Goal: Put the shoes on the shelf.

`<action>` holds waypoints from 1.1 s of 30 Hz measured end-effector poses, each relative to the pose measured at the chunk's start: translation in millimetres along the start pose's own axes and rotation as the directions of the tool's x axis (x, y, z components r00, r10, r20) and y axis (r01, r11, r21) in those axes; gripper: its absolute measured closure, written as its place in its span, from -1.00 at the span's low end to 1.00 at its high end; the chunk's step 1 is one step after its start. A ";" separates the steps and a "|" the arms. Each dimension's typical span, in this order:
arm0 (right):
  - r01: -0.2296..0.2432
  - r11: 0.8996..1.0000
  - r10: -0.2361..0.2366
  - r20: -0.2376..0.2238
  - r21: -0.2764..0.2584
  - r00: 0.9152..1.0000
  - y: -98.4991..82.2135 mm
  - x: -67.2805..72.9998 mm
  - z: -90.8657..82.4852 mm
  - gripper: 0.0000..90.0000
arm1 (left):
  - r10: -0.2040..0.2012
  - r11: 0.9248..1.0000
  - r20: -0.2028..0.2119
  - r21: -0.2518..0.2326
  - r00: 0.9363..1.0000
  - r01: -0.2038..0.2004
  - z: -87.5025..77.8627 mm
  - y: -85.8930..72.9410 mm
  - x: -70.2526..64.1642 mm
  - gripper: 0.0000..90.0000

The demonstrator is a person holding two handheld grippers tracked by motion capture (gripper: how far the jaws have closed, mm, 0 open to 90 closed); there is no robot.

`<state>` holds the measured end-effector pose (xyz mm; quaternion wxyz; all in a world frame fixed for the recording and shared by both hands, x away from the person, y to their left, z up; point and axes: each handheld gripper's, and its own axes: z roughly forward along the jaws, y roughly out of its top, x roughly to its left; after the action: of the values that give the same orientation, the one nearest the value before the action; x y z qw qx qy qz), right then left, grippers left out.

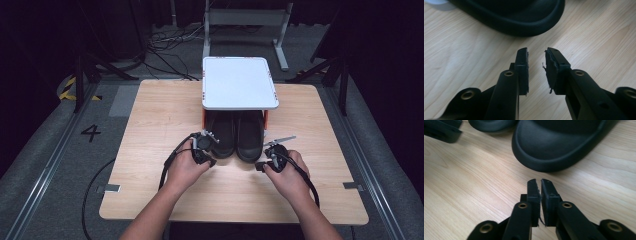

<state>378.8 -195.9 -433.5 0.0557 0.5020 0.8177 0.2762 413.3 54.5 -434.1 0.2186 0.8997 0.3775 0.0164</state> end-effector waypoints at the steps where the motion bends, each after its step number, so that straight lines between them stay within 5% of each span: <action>1: 0.003 1.000 -0.003 0.000 0.009 1.000 2.1 1.7 3.3 0.96 | 0.006 1.000 0.001 0.007 1.000 -0.006 2.1 1.7 -1.6 0.64; 14: -0.030 0.994 0.033 -0.020 0.104 0.999 19.1 11.3 22.1 1.00 | 0.003 0.999 0.026 0.055 1.000 -0.004 24.3 20.4 -16.5 0.75; 16: -0.039 0.994 0.041 -0.020 0.106 0.999 21.5 9.5 23.1 1.00 | 0.002 0.999 0.022 0.045 1.000 -0.003 25.7 21.3 -14.8 0.77; 19: -0.010 0.996 0.006 0.045 0.084 0.999 25.2 8.1 23.7 1.00 | -0.018 0.999 0.026 0.028 1.000 0.018 26.6 22.4 -9.9 0.77; 25: -0.032 0.996 0.033 -0.008 0.083 0.999 37.1 2.2 29.2 1.00 | -0.046 0.999 0.005 -0.001 0.999 0.046 29.4 27.7 -2.6 0.79; 33: -0.035 0.992 0.032 0.028 0.118 0.999 54.2 0.3 33.0 1.00 | -0.066 0.998 -0.009 0.001 0.998 0.066 30.8 36.1 1.7 0.81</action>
<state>433.6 -163.9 -433.6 0.0317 0.5215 0.8234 0.2215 444.7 21.5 -447.5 0.2165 0.8868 0.4080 0.0129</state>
